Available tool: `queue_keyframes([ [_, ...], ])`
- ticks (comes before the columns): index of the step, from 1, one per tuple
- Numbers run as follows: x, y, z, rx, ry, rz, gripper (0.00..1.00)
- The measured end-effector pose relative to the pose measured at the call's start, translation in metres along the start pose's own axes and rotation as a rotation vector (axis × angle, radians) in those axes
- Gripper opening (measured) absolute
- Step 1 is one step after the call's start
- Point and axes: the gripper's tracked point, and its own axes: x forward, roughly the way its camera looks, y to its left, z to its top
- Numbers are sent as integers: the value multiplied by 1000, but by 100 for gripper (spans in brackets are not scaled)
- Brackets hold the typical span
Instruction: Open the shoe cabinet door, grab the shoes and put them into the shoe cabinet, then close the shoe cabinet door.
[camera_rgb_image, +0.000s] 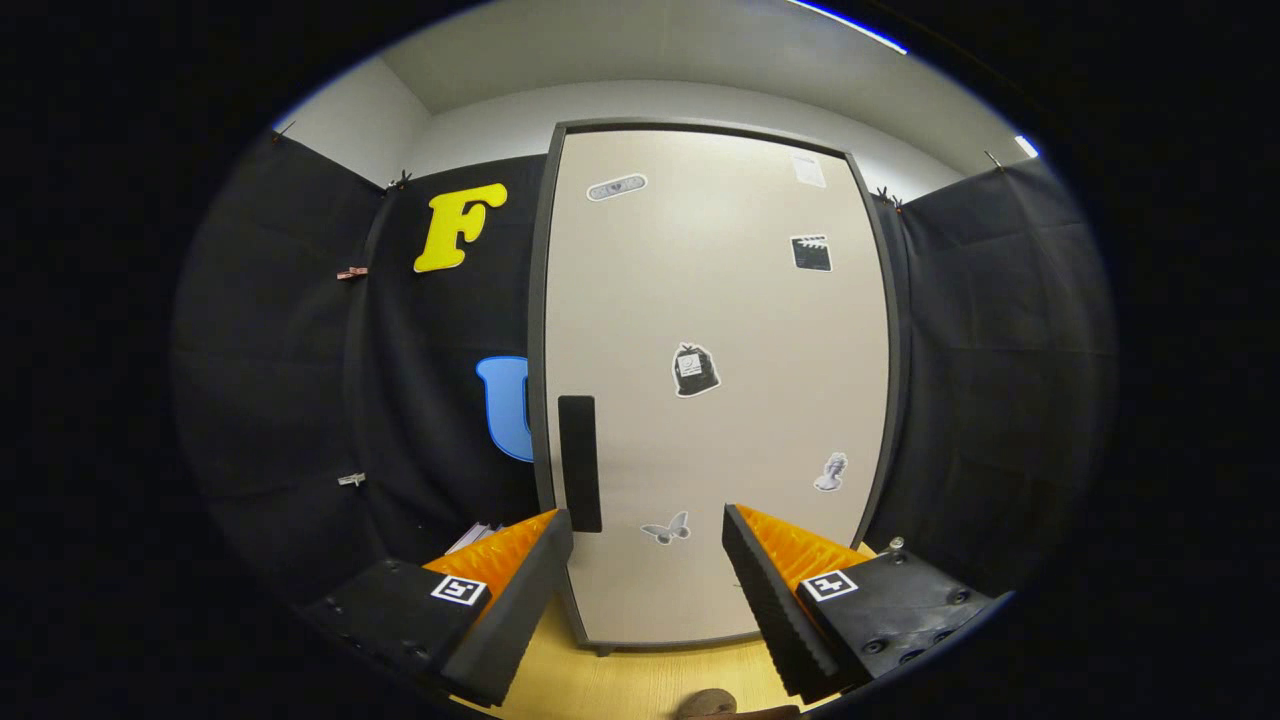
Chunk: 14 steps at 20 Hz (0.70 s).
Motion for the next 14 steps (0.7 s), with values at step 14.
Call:
queue_keyframes([
  [14, 105, 33, -29, -5, 56, -3, 93],
])
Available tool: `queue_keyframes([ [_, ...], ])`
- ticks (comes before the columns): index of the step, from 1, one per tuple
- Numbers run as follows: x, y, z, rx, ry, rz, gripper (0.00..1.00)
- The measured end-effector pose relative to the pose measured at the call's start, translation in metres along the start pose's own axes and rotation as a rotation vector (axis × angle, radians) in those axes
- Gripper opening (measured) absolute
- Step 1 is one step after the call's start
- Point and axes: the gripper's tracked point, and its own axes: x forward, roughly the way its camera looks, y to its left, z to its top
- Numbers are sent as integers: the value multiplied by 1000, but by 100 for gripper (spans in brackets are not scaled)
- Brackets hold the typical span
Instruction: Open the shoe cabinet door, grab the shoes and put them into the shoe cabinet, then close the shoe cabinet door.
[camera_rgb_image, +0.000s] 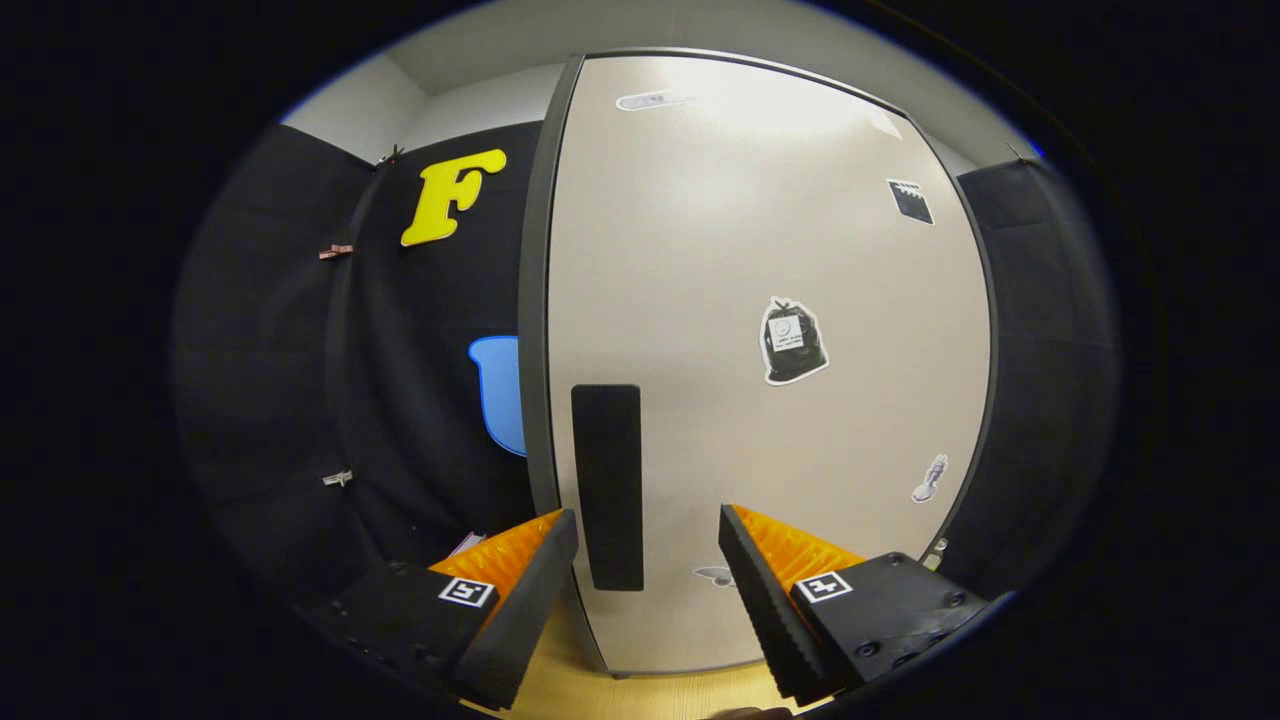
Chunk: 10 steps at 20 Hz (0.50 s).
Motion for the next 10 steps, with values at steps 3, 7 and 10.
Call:
queue_keyframes([
  [3, 8, 3, -5, -15, 5, -10, 80],
  [7, 17, 6, -12, -11, 22, -14, 69],
  [10, 18, 10, -10, -11, 12, -5, 60],
])
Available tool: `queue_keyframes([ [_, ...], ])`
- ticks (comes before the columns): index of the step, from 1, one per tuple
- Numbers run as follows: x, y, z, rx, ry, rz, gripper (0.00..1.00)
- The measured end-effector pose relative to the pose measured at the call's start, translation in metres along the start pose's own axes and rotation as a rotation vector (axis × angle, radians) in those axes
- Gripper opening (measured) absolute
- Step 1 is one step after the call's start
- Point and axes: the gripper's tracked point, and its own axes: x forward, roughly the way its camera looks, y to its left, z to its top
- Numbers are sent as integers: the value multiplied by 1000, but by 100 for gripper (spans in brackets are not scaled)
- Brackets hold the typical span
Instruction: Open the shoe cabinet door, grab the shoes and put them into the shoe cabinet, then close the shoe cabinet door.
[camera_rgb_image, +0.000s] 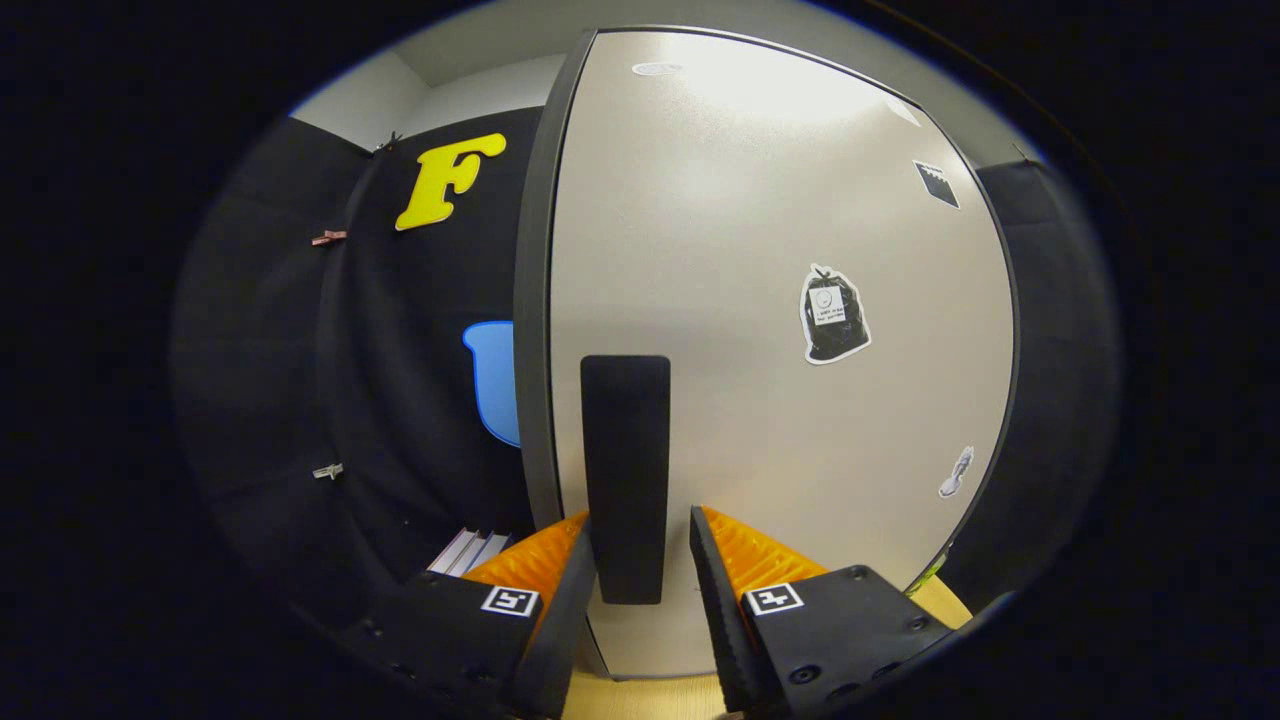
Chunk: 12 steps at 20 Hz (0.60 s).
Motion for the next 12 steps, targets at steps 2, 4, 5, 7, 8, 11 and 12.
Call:
queue_keyframes([
  [2, -1, 8, 2, 4, -13, 16, 55],
  [4, 1, 6, 3, -4, -21, 2, 40],
  [5, 4, 6, 3, -3, -24, 0, 40],
  [7, 5, 5, 2, -2, -23, -6, 38],
  [8, 2, 6, 1, -4, -17, -6, 38],
  [11, 1, 5, 0, -12, -1, -3, 30],
  [12, 0, 5, 0, -10, -1, 2, 30],
])
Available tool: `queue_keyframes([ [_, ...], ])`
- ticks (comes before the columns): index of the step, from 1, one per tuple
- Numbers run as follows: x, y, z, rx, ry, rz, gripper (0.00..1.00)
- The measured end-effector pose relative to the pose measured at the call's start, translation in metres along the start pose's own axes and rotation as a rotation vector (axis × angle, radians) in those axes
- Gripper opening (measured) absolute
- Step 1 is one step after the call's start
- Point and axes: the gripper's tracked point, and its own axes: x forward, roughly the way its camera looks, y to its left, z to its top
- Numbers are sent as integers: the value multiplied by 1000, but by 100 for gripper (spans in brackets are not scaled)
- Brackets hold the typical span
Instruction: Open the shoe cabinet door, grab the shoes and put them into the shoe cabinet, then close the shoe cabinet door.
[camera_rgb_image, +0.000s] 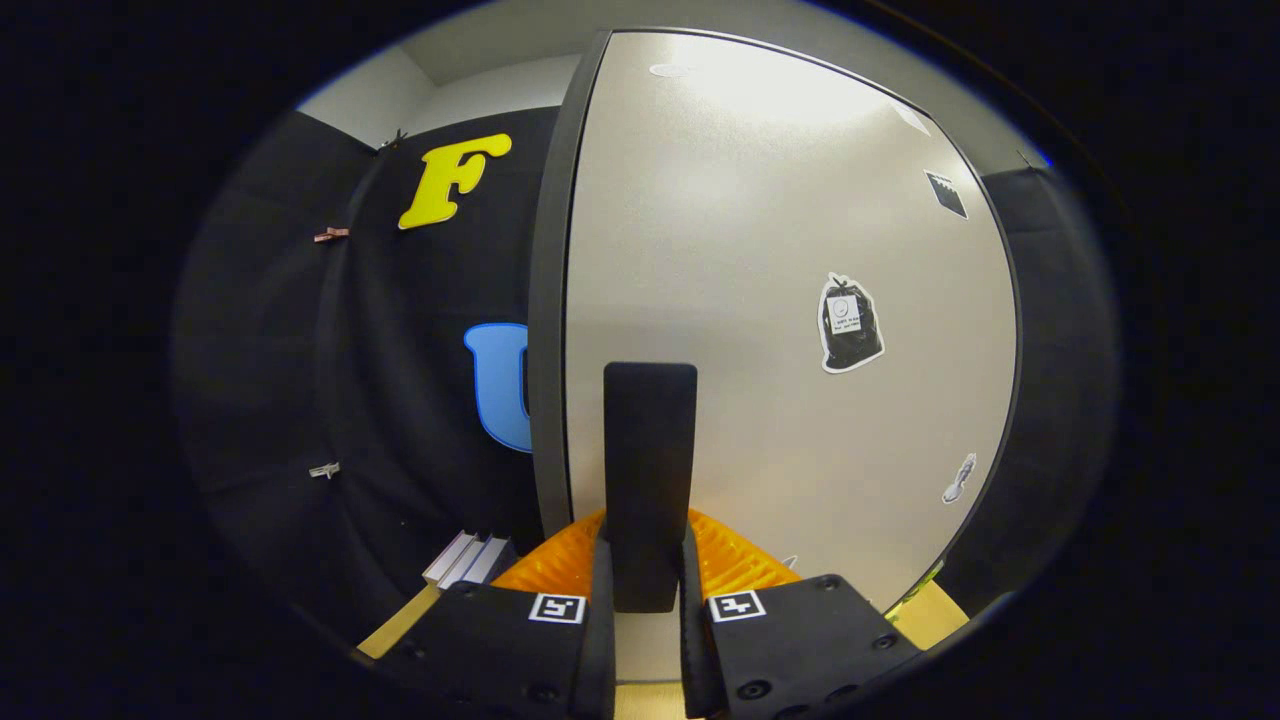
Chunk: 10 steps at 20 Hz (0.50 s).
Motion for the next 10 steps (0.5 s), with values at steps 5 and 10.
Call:
queue_keyframes([
  [5, -22, 3, 1, -14, 22, 50, 30],
  [10, -60, -7, 2, -10, 36, 79, 30],
])
